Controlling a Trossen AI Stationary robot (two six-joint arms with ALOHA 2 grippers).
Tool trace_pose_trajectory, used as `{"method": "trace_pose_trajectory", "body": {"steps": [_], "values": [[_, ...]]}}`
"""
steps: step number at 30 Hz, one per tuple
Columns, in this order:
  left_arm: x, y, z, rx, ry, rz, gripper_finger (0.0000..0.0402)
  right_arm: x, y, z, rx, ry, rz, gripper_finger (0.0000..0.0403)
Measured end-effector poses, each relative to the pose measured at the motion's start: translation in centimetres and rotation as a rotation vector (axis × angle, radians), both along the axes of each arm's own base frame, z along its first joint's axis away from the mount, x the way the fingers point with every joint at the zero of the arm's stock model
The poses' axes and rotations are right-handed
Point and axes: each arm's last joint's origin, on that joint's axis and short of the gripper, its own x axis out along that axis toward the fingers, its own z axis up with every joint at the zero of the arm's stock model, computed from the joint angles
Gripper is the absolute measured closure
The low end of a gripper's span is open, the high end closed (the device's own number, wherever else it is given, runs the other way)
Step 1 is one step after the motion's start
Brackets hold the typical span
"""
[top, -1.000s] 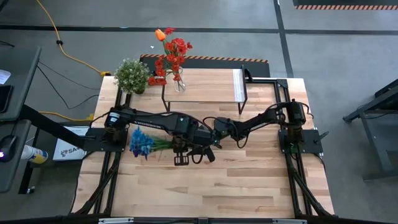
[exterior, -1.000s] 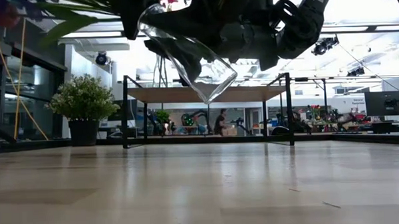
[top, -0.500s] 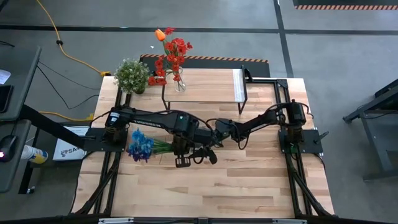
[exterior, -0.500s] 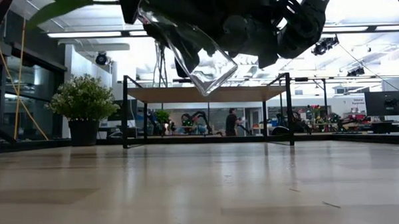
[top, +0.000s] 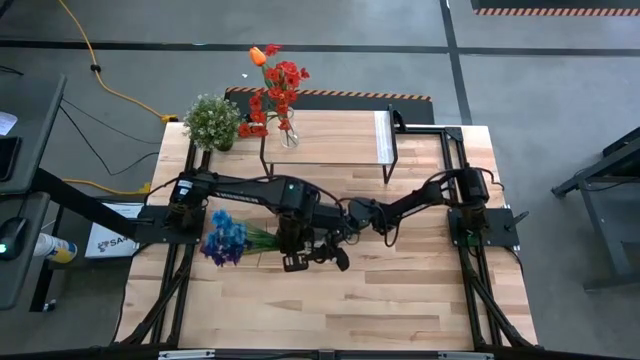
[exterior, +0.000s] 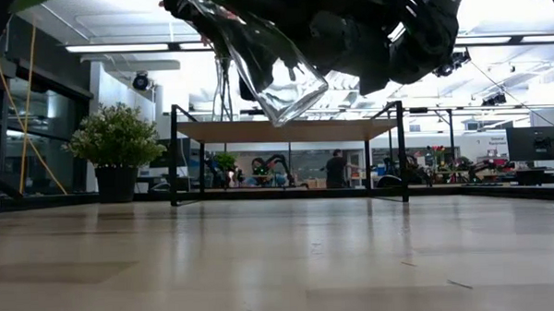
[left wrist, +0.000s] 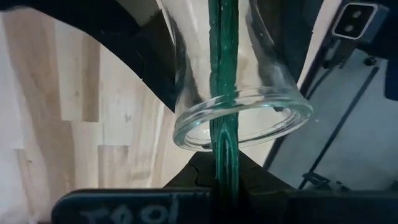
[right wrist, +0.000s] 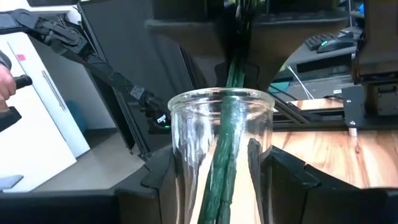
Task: Pick and place flowers into a vace then onto a shelf
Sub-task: Put the right transparent vase on the shelf
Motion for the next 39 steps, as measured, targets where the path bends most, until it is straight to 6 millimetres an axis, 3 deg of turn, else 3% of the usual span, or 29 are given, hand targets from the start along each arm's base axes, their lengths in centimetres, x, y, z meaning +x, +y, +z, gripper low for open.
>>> {"method": "trace_pose_trajectory", "body": {"steps": [8, 14, 22, 39], "values": [[0.0, -0.1, 0.0, -0.039, 0.013, 0.029, 0.0366, 0.0, 0.9, 0.0, -0.015, -0.021, -0.042, 0.0237], [0.0, 0.1, 0.0, -0.129, 0.058, 0.087, 0.0366, 0.5, 1.5, -1.6, 0.049, -0.111, -0.019, 0.0237], [-0.4, 0.0, 0.4, -0.157, 0.098, 0.122, 0.0366, 2.0, 2.1, -0.5, 0.046, -0.138, 0.003, 0.0237], [-0.4, -0.2, 0.4, -0.160, 0.102, 0.141, 0.0352, 2.0, 2.1, -0.5, 0.046, -0.136, 0.012, 0.0237]]}}
